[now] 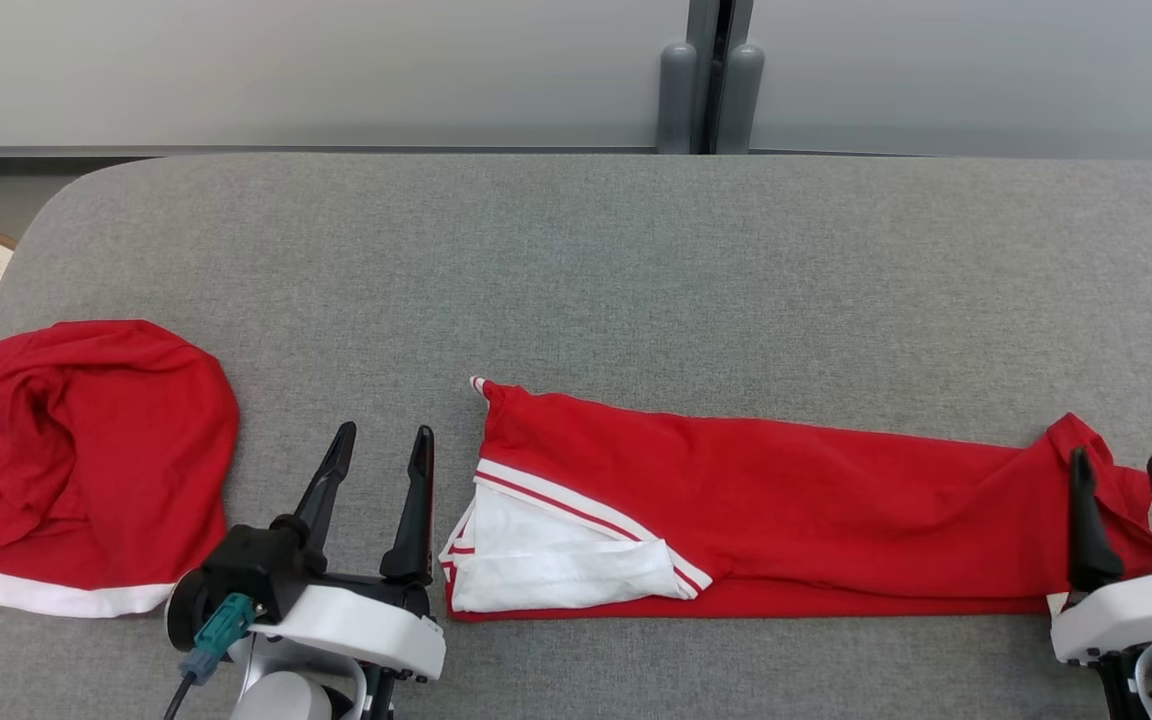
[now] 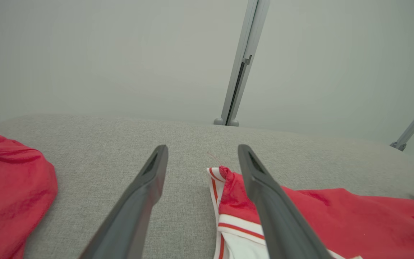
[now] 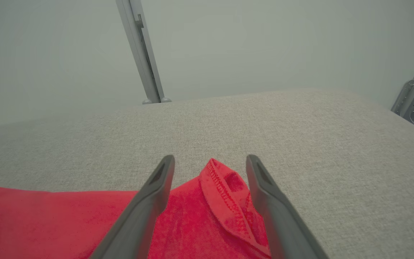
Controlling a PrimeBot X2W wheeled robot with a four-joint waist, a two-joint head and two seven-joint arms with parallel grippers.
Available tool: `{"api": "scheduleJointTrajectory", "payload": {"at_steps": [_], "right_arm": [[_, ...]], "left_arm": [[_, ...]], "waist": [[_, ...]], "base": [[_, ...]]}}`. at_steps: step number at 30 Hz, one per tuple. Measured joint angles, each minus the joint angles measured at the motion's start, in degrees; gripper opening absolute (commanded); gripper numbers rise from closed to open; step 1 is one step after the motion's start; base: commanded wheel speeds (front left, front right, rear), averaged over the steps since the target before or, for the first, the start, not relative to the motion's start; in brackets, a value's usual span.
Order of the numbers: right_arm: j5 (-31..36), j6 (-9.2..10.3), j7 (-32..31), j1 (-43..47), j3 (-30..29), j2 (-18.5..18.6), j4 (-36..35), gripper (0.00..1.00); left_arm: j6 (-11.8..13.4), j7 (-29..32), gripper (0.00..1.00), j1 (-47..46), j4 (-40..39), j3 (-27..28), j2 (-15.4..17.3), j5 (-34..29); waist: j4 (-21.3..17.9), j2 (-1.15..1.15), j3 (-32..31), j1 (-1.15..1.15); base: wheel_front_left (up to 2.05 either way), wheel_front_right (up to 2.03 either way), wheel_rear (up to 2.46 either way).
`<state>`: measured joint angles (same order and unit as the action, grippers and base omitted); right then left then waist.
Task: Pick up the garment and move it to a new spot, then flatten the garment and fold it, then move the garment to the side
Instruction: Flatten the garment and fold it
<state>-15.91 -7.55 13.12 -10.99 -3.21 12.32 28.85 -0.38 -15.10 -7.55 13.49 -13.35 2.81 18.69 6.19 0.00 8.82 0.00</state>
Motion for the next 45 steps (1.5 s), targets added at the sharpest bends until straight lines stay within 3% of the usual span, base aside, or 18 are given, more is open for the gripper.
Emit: {"api": "scheduleJointTrajectory", "payload": {"at_steps": [14, 24, 25, 26, 27, 33, 41, 45], "right_arm": [[-0.13, 0.05, 0.99, 0.62, -7.87, -3.13, 7.25, 1.0], [-7.21, 0.07, 0.38, -1.79, -5.8, -4.09, 12.38, 1.0], [-8.0, 0.07, 0.37, -1.98, -5.28, -4.05, 12.48, 0.76], [-8.64, 0.07, 0.38, -2.01, -4.85, -3.97, 12.54, 0.3], [-9.05, 0.07, 0.42, -2.02, -4.47, -3.79, 12.58, 0.0], [-9.9, -0.01, 0.99, -2.32, -4.72, -0.96, 13.34, 0.0], [-6.83, 0.0, 1.58, -5.1, -11.43, 7.81, 18.09, 0.0], [-5.25, 0.0, 1.69, -7.49, -12.69, 8.25, 17.38, 0.0]], "left_arm": [[0.44, 0.0, 1.0, -1.24, -0.16, -0.24, -0.02, 0.44], [0.35, 0.0, 1.0, -2.05, 0.35, -0.36, 0.0, 0.08], [0.2, 0.0, 1.0, -2.05, 0.41, -0.35, -0.01, 0.08], [0.19, 0.0, 1.0, -2.05, 0.47, -0.33, -0.01, 0.08], [0.19, 0.0, 1.0, -2.05, 0.51, -0.3, -0.01, 0.08], [0.19, 0.0, 1.0, -2.04, 0.77, -0.2, 0.0, -0.26], [0.21, 0.01, 1.0, -1.98, 0.86, -0.49, -0.01, -0.05], [0.29, 0.0, 1.0, -1.9, 0.88, -0.37, 0.01, 0.64]], "waist": [[-1.09, 0.0, 1.84, 0.0], [-0.85, 0.0, 2.71, 0.0], [-0.82, 0.0, 2.7, 0.0], [-0.79, 0.0, 2.66, 0.0], [-0.78, 0.0, 2.58, 0.0], [-0.88, 0.0, 1.71, 0.0], [-1.13, 0.0, 0.75, 0.0], [-1.1, 0.0, 0.17, 0.0]], "base": [[0.0, 0.0, 0.0], [0.0, 0.0, 0.0], [0.0, 0.0, 0.0], [0.0, 0.0, 0.0], [0.0, 0.0, 0.0], [0.0, 0.0, 0.0], [0.0, 0.0, 0.0], [0.0, 0.0, 0.0]]}}
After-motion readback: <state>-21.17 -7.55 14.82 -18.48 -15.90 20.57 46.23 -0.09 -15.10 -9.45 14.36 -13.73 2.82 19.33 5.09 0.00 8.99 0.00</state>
